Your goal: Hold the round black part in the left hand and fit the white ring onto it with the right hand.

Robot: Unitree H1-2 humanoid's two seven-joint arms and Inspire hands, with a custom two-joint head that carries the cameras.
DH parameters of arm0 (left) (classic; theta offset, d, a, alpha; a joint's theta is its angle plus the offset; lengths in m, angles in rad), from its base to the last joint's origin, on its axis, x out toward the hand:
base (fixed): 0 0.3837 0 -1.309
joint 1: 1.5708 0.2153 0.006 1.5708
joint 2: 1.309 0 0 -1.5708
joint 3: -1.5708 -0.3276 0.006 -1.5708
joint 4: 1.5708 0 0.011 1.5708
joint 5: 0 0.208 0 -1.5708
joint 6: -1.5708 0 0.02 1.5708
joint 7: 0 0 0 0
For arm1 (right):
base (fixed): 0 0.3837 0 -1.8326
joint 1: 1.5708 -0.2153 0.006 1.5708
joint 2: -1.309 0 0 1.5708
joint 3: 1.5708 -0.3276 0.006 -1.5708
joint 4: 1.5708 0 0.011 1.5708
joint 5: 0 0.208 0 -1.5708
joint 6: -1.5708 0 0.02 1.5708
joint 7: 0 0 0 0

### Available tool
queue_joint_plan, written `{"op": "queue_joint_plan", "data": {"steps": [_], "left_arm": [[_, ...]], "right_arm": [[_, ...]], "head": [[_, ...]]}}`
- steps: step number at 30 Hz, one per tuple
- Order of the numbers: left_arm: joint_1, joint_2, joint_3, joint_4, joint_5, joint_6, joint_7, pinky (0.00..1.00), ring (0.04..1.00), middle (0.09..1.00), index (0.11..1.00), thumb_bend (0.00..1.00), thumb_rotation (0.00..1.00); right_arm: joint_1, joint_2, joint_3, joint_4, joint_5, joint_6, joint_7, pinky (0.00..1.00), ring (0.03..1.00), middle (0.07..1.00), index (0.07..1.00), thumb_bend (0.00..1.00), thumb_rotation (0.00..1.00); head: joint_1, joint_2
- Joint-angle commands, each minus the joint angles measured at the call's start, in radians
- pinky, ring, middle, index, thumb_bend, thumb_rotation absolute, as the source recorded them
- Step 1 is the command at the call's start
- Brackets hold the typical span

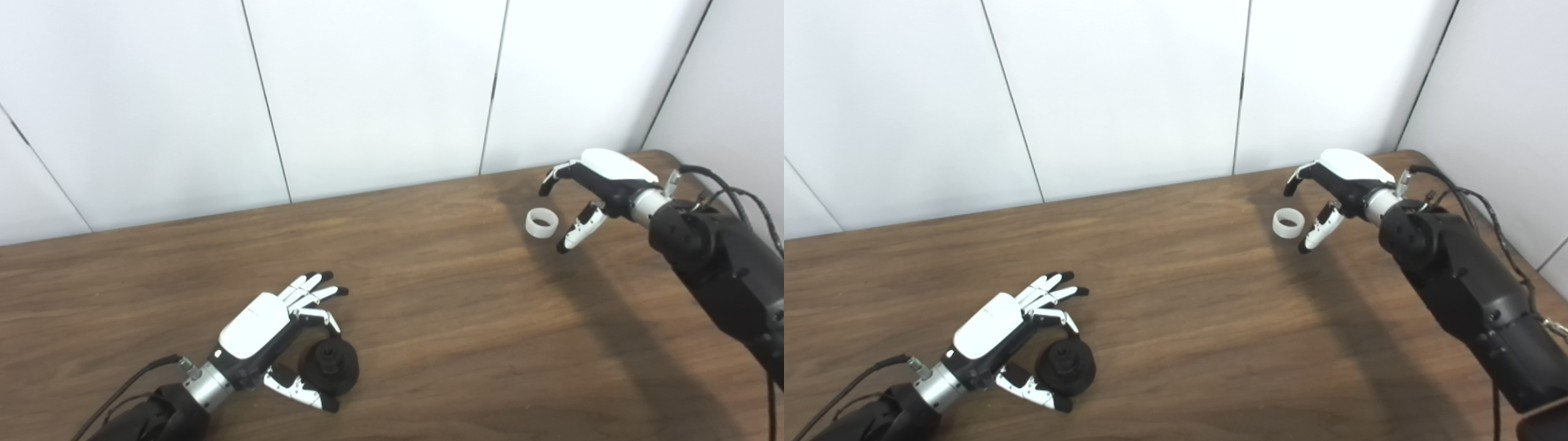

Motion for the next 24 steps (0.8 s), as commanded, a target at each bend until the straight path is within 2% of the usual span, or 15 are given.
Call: {"op": "queue_joint_plan", "data": {"steps": [1,4,10,16,24], "left_arm": [[0.021,0.028,-0.022,0.014,0.026,0.015,-0.065,1.0,1.0,0.906,0.481,0.53,0.06],[0.024,0.032,-0.027,0.008,0.021,0.015,-0.067,1.0,1.0,0.905,0.481,0.53,0.06],[0.026,0.039,-0.041,0.01,0.012,0.015,-0.06,1.0,1.0,0.904,0.481,0.53,0.06],[0.022,0.045,-0.065,0.027,0.003,0.015,-0.035,1.0,1.0,0.902,0.482,0.52,0.06],[0.027,0.05,-0.065,0.028,0.001,0.015,-0.035,1.0,1.0,0.903,0.482,0.52,0.06]], "right_arm": [[-0.057,-0.031,-0.001,0.0,-0.024,-0.034,-0.009,0.86,0.949,0.877,0.702,0.91,0.16],[-0.068,-0.033,0.024,0.036,-0.066,-0.055,-0.018,0.9,0.983,0.906,0.721,0.88,0.2],[-0.073,-0.026,0.042,0.045,-0.12,-0.035,-0.008,1.0,1.0,0.938,0.746,0.86,0.25],[-0.085,-0.014,0.055,0.049,-0.17,-0.024,-0.009,1.0,1.0,0.948,0.763,0.86,0.27],[-0.098,0.002,0.044,0.054,-0.19,-0.03,-0.029,1.0,1.0,0.947,0.761,0.84,0.27]], "head": [[-0.003,0.0],[-0.005,-0.007],[-0.02,-0.029],[-0.032,-0.048],[-0.034,-0.054]]}}
